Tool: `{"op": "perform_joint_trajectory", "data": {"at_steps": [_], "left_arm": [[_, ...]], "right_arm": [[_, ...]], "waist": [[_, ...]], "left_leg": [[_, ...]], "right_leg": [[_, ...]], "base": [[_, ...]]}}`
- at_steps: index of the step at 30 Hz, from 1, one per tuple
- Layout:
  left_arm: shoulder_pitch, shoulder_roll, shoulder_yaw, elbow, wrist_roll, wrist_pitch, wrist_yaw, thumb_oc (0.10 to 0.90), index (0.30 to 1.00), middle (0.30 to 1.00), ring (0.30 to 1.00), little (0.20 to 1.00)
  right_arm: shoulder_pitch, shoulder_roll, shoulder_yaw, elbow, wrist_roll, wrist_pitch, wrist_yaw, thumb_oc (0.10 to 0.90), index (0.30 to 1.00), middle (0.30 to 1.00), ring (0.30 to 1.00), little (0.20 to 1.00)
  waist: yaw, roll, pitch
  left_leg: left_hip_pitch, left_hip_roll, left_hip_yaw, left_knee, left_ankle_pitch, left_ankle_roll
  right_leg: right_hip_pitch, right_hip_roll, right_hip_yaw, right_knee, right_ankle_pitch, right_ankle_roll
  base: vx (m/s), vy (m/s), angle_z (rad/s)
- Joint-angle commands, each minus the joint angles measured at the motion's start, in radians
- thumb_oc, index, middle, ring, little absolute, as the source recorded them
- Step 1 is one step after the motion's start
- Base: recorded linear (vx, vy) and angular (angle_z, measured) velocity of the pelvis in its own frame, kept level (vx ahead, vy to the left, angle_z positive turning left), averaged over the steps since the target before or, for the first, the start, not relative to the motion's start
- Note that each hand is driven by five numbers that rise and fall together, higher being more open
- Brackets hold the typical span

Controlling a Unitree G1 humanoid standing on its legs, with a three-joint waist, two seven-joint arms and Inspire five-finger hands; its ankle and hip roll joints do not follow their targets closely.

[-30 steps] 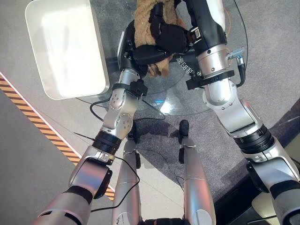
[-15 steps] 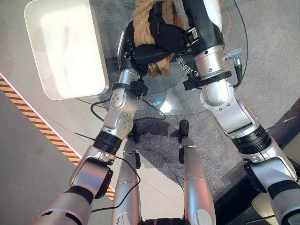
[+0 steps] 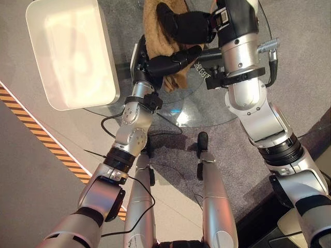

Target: Wipe the table with a cloth and put it in the basket.

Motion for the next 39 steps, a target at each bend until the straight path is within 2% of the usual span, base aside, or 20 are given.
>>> {"op": "perform_joint_trajectory", "data": {"at_steps": [1, 10, 14, 23, 39], "left_arm": [[-0.121, -0.008, -0.005, -0.104, -0.036, -0.086, -0.068, 0.100, 0.300, 0.300, 0.300, 0.200], [-0.117, -0.004, 0.016, -0.103, -0.083, -0.106, -0.080, 0.100, 0.300, 0.300, 0.300, 0.200], [-0.118, 0.018, 0.039, -0.105, -0.102, -0.139, -0.099, 0.100, 0.300, 0.300, 0.300, 0.200], [-0.125, 0.043, 0.076, -0.135, -0.076, -0.200, -0.093, 0.100, 0.300, 0.300, 0.300, 0.200], [-0.052, 0.066, 0.168, -0.148, -0.070, -0.366, -0.101, 0.100, 0.300, 0.300, 0.300, 0.200]], "right_arm": [[-0.167, 0.041, -0.094, -0.176, -0.030, -0.124, -0.055, 0.800, 0.900, 0.900, 0.900, 0.900], [-0.179, 0.015, -0.107, -0.169, -0.035, -0.086, -0.101, 0.800, 0.900, 0.900, 0.900, 0.900], [-0.168, -0.013, -0.121, -0.141, -0.013, -0.066, -0.145, 0.800, 0.900, 0.900, 0.900, 0.900], [-0.104, -0.022, -0.159, -0.067, 0.010, -0.037, -0.187, 0.800, 0.900, 0.900, 0.900, 0.900], [0.085, -0.029, -0.251, 0.046, 0.000, 0.002, -0.260, 0.800, 0.900, 0.900, 0.900, 0.900]], "waist": [[0.006, -0.030, -0.027], [0.002, -0.039, -0.027], [0.001, -0.042, -0.027], [-0.003, -0.037, -0.027], [-0.003, -0.029, -0.027]], "left_leg": [[0.033, -0.091, 0.054, -0.015, -0.037, 0.070], [0.041, -0.086, 0.054, -0.019, -0.041, 0.068], [0.042, -0.084, 0.055, -0.019, -0.042, 0.067], [0.041, -0.083, 0.054, -0.022, -0.045, 0.065], [0.026, -0.087, 0.048, -0.009, -0.055, 0.065]], "right_leg": [[0.076, 0.133, -0.080, -0.088, -0.025, -0.083], [0.084, 0.138, -0.079, -0.091, -0.027, -0.083], [0.084, 0.139, -0.078, -0.090, -0.027, -0.084], [0.081, 0.138, -0.073, -0.094, -0.027, -0.085], [0.071, 0.132, -0.075, -0.082, -0.034, -0.080]], "base": [[0.00, 0.000, 0.00], [0.00, 0.000, 0.00], [0.00, 0.000, 0.00], [0.00, 0.000, 0.00], [0.00, 0.000, 0.00]]}}
